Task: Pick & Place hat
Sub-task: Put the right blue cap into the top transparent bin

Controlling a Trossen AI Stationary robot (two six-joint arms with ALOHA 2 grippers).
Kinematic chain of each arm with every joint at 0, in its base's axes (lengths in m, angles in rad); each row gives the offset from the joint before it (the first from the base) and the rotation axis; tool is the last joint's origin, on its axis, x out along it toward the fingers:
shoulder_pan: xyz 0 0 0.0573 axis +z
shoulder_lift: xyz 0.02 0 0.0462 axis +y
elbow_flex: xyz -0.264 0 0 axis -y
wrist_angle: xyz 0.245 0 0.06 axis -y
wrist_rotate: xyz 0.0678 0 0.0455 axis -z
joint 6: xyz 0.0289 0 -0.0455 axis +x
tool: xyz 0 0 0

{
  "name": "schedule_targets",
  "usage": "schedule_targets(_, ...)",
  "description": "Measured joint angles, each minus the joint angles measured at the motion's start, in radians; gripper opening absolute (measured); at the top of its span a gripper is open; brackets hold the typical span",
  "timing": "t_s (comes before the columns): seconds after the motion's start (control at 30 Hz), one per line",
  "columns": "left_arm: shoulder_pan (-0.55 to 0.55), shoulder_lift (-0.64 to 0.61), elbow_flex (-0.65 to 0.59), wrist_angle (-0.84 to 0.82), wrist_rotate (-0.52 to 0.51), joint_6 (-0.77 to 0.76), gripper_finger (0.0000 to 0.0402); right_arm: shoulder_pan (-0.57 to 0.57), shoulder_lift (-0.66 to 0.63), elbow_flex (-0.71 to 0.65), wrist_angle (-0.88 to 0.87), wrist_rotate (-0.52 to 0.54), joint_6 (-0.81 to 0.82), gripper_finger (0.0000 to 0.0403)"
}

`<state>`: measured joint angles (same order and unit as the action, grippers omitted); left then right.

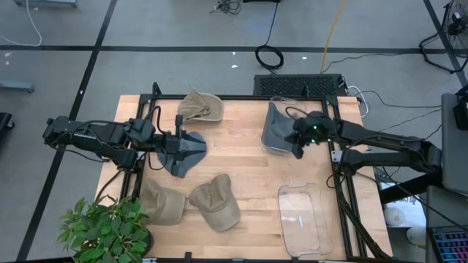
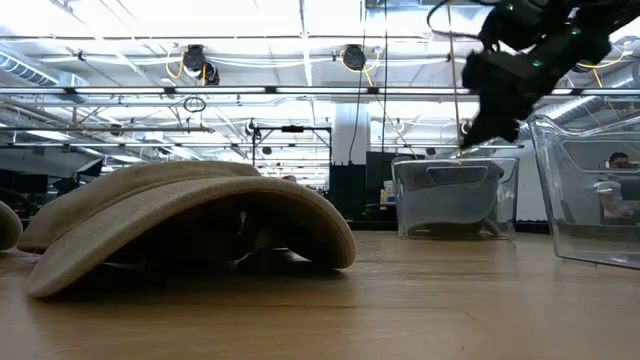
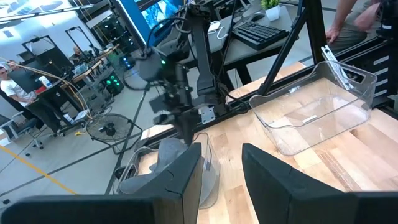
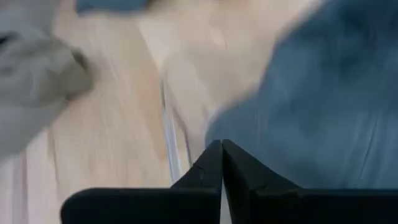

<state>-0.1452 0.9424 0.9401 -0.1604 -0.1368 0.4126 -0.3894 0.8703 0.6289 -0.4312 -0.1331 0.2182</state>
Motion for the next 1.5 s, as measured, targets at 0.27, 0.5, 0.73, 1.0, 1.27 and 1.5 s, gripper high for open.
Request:
schedule_targets(0.27, 0.000, 0.000, 0.000, 0.000, 0.000, 0.001, 0.0124, 0.031, 0.057, 0.000, -0.068, 0.286, 0.050, 0.0000)
schedule_targets(0.5, 0.000, 0.000, 0.000, 0.000, 0.000, 0.000, 0.0124, 0.031, 0.161, 0.000, -0.041, 0.531, 0.004, 0.0000)
schedule_targets(0.73, 0.000, 0.000, 0.000, 0.000, 0.000, 0.000, 0.0124, 0.031, 0.256, 0.000, 0.052, 0.576, -0.039, 0.0000)
schedule_targets(1.0, 0.000, 0.000, 0.000, 0.000, 0.000, 0.000, 0.0124, 0.031, 0.179, 0.000, 0.054, 0.575, -0.067, 0.0000)
schedule_targets(1.27, 0.000, 0.000, 0.000, 0.000, 0.000, 0.000, 0.0124, 0.031, 0.022, 0.000, 0.083, 0.453, -0.082, 0.0000)
schedule_targets(1.5, 0.000, 0.000, 0.000, 0.000, 0.000, 0.001, 0.0124, 0.060, 0.110, 0.003, 0.171, 0.260, -0.028, 0.0000)
